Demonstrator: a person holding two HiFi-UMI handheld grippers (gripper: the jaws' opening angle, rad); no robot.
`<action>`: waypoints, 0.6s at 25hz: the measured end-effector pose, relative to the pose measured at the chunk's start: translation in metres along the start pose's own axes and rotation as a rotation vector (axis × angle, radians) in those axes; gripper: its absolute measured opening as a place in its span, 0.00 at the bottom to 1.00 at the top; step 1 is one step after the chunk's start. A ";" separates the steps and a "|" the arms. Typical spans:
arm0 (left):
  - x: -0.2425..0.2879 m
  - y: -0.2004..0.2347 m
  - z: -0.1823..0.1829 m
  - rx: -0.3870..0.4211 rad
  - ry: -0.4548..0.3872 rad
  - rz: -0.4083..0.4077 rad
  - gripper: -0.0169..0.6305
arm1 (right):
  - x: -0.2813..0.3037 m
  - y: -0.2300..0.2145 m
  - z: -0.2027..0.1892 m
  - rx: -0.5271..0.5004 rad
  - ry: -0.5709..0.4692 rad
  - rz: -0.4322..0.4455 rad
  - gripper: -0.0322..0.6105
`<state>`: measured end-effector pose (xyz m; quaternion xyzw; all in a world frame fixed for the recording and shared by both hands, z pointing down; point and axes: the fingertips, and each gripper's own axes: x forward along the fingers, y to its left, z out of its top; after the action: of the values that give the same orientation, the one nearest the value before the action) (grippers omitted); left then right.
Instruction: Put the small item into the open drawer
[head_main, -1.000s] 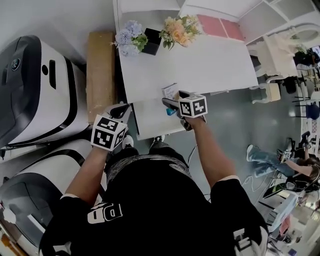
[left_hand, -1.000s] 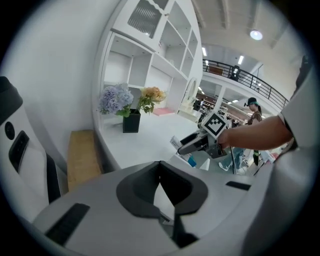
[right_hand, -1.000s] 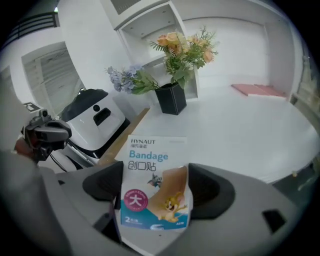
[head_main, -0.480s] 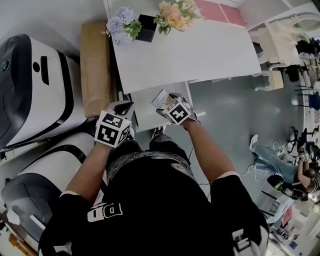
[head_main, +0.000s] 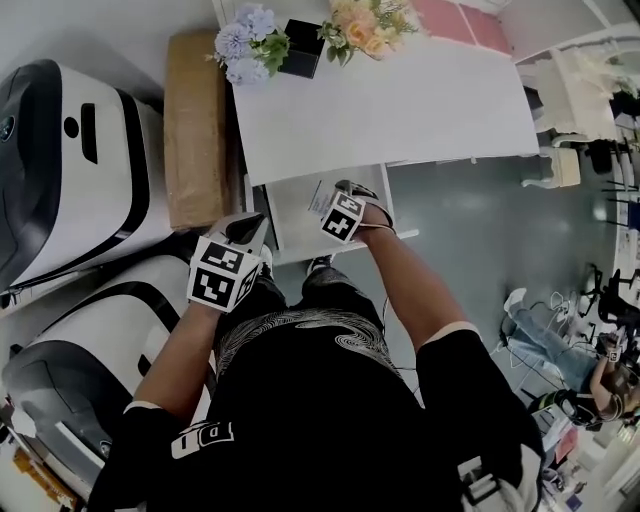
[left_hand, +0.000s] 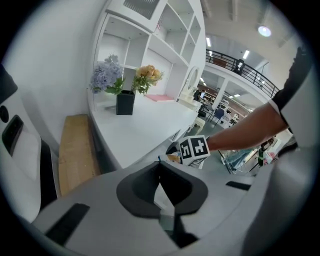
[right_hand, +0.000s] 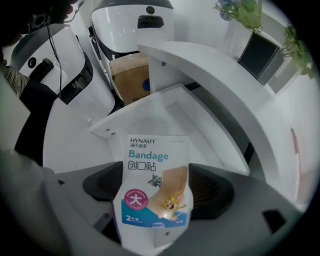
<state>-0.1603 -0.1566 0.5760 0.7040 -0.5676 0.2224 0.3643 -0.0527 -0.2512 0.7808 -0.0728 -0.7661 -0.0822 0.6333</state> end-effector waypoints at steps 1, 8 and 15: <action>0.000 0.001 -0.002 -0.006 0.002 0.007 0.05 | 0.006 -0.001 -0.001 0.000 0.008 0.008 0.69; -0.001 0.010 -0.018 -0.070 0.032 0.058 0.05 | 0.049 -0.001 -0.009 0.065 0.049 0.063 0.69; 0.006 0.004 -0.022 -0.093 0.052 0.058 0.05 | 0.073 -0.007 -0.011 -0.007 0.088 0.043 0.69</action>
<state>-0.1604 -0.1437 0.5955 0.6637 -0.5878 0.2245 0.4045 -0.0569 -0.2600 0.8544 -0.0877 -0.7356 -0.0744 0.6676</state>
